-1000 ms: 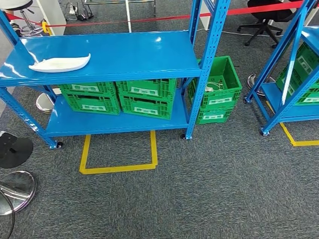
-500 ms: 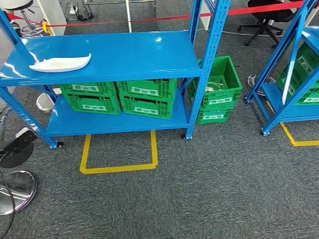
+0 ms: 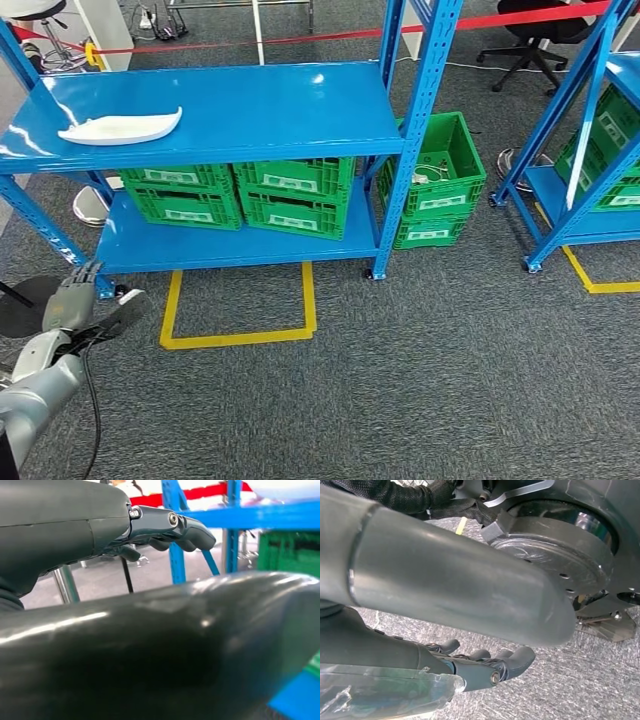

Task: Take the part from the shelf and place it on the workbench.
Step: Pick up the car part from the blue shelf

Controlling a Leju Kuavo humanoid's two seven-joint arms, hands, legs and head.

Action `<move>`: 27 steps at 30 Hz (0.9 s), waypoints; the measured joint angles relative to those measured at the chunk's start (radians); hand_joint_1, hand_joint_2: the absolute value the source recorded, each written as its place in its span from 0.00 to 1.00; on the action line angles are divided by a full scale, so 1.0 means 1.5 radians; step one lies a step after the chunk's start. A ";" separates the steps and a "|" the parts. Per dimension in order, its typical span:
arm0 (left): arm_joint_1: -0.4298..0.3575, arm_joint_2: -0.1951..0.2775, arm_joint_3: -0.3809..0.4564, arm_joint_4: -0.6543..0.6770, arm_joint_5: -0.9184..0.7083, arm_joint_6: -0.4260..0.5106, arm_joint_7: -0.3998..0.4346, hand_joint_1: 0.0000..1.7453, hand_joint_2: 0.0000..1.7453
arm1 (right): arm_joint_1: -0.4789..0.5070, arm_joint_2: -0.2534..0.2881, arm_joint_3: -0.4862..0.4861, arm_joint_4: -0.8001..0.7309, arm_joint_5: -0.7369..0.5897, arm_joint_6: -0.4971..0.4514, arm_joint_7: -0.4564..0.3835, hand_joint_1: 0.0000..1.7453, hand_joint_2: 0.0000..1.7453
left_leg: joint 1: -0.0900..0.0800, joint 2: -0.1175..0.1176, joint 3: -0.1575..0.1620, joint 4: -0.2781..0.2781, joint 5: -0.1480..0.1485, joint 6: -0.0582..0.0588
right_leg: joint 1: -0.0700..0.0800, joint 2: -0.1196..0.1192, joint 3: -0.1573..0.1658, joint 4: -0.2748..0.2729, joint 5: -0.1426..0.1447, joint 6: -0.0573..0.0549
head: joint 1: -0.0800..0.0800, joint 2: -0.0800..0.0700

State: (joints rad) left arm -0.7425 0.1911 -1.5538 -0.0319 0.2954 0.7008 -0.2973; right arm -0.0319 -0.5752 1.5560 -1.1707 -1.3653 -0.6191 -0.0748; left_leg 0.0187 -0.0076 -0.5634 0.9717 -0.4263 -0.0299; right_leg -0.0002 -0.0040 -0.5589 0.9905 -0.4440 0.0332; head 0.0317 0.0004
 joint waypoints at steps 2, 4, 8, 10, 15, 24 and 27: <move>0.006 -0.003 0.000 0.000 -0.005 0.000 0.003 0.00 0.00 | 0.000 0.000 0.000 0.000 0.000 0.000 0.000 0.00 0.00 | 0.000 0.000 0.000 0.000 0.000 0.000 | 0.000 0.000 0.000 0.000 0.000 0.000 | 0.000 0.000; 0.009 -0.006 0.000 0.001 -0.016 0.000 0.006 0.00 0.00 | 0.000 0.000 0.000 0.000 0.002 0.001 0.001 0.00 0.00 | 0.000 0.000 0.000 0.000 0.000 0.000 | 0.000 0.000 0.000 0.000 0.000 0.000 | 0.000 0.000; 0.023 0.038 0.007 -0.032 -0.130 -0.048 0.022 0.00 0.00 | -0.002 0.000 0.000 0.001 0.014 0.022 0.004 0.00 0.00 | 0.000 0.002 0.000 -0.001 -0.001 -0.002 | 0.000 0.002 0.002 0.001 0.000 -0.001 | 0.002 0.000; 0.064 0.135 0.046 -0.165 -0.280 -0.154 0.118 0.00 0.00 | -0.003 0.001 0.000 0.003 0.024 0.042 0.006 0.00 0.00 | 0.000 0.012 0.006 -0.002 -0.005 -0.004 | 0.000 0.013 0.002 0.001 -0.001 -0.002 | 0.002 0.000; 0.273 0.254 0.375 -0.696 -0.411 -0.408 0.209 0.00 0.00 | -0.002 0.003 0.005 0.027 0.048 0.096 0.009 0.00 0.00 | -0.007 0.000 0.007 -0.004 -0.004 0.001 | -0.007 -0.001 -0.004 0.003 -0.010 0.000 | -0.004 0.000; 0.469 0.247 0.734 -1.060 -0.216 -0.525 -0.117 0.00 0.00 | -0.006 0.006 0.007 0.062 0.067 0.117 -0.004 0.00 0.00 | -0.005 0.003 0.004 -0.003 -0.005 0.002 | -0.006 0.003 0.002 0.001 -0.005 0.002 | -0.002 0.000; 0.496 0.237 0.783 -1.103 -0.224 -0.495 -0.120 0.00 0.00 | -0.006 0.006 0.007 0.067 0.066 0.116 -0.008 0.00 0.00 | -0.005 0.002 0.004 -0.003 -0.005 0.002 | -0.006 0.002 0.002 0.001 -0.005 0.002 | -0.002 0.000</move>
State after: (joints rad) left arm 0.0020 0.5465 -0.3791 -1.6864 -0.0406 -0.0417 -0.4775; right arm -0.0409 -0.5667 1.5671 -1.0707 -1.2666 -0.4450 -0.0871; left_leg 0.0108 -0.0039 -0.5566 0.9674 -0.4332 -0.0275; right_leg -0.0088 -0.0010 -0.5559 0.9916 -0.4521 0.0369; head 0.0285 0.0004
